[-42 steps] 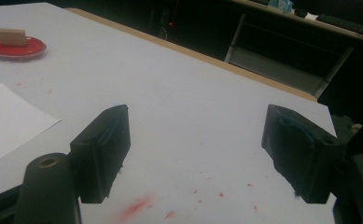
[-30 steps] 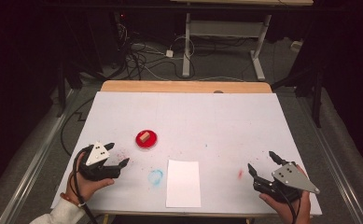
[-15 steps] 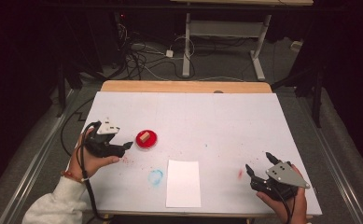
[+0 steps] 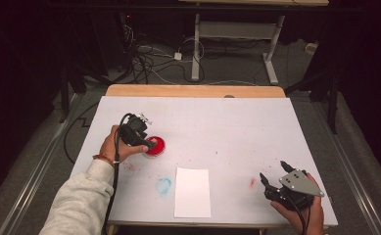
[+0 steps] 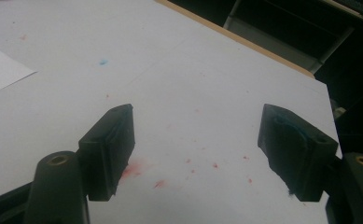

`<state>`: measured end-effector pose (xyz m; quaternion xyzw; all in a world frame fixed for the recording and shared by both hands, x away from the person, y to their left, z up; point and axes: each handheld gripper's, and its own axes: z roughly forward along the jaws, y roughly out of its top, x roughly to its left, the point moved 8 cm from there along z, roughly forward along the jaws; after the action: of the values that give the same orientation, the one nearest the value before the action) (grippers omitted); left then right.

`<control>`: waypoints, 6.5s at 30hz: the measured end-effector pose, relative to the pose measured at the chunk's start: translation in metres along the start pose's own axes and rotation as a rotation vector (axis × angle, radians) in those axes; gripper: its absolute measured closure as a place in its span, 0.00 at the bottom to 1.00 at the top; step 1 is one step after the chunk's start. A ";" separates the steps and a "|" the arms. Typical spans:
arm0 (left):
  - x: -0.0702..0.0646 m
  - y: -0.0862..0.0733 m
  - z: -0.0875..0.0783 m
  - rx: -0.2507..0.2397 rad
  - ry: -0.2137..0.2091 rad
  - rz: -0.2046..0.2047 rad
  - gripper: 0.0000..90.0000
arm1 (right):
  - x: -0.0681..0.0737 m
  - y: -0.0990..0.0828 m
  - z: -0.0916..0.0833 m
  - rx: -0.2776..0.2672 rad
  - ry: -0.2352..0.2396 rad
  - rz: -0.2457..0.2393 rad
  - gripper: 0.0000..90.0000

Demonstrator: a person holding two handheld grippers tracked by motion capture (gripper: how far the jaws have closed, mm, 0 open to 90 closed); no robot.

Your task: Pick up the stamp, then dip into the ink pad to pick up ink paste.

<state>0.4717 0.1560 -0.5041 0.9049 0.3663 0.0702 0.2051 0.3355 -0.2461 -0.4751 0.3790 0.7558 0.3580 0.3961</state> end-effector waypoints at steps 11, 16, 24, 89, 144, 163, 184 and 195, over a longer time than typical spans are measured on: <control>0.003 0.004 0.012 0.016 0.016 0.003 0.74 | 0.000 0.000 0.000 0.002 -0.001 -0.004 0.32; 0.002 0.004 0.012 0.002 0.022 0.007 0.81 | 0.000 0.000 0.000 0.000 -0.002 -0.006 0.32; 0.002 0.001 0.004 -0.065 0.025 0.002 0.82 | 0.000 0.000 0.001 0.000 -0.002 -0.005 0.32; -0.003 0.006 -0.014 -0.071 -0.020 0.075 0.82 | 0.007 0.000 0.009 0.023 0.036 -0.028 0.33; -0.002 -0.002 0.017 -0.042 0.019 0.011 0.82 | 0.008 -0.003 0.011 0.042 0.030 -0.042 0.31; -0.011 0.005 -0.026 -0.219 -0.002 0.021 0.82 | 0.007 0.000 0.007 0.027 0.007 -0.079 0.32; -0.019 0.007 -0.069 -0.266 0.017 0.055 0.82 | 0.007 -0.001 0.007 0.033 0.012 -0.083 0.32; -0.014 0.003 -0.021 -0.150 -0.020 0.040 0.82 | 0.008 -0.003 0.008 0.042 0.018 -0.090 0.32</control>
<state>0.4578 0.1509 -0.4833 0.8947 0.3399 0.0925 0.2747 0.3384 -0.2390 -0.4831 0.3494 0.7830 0.3275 0.3969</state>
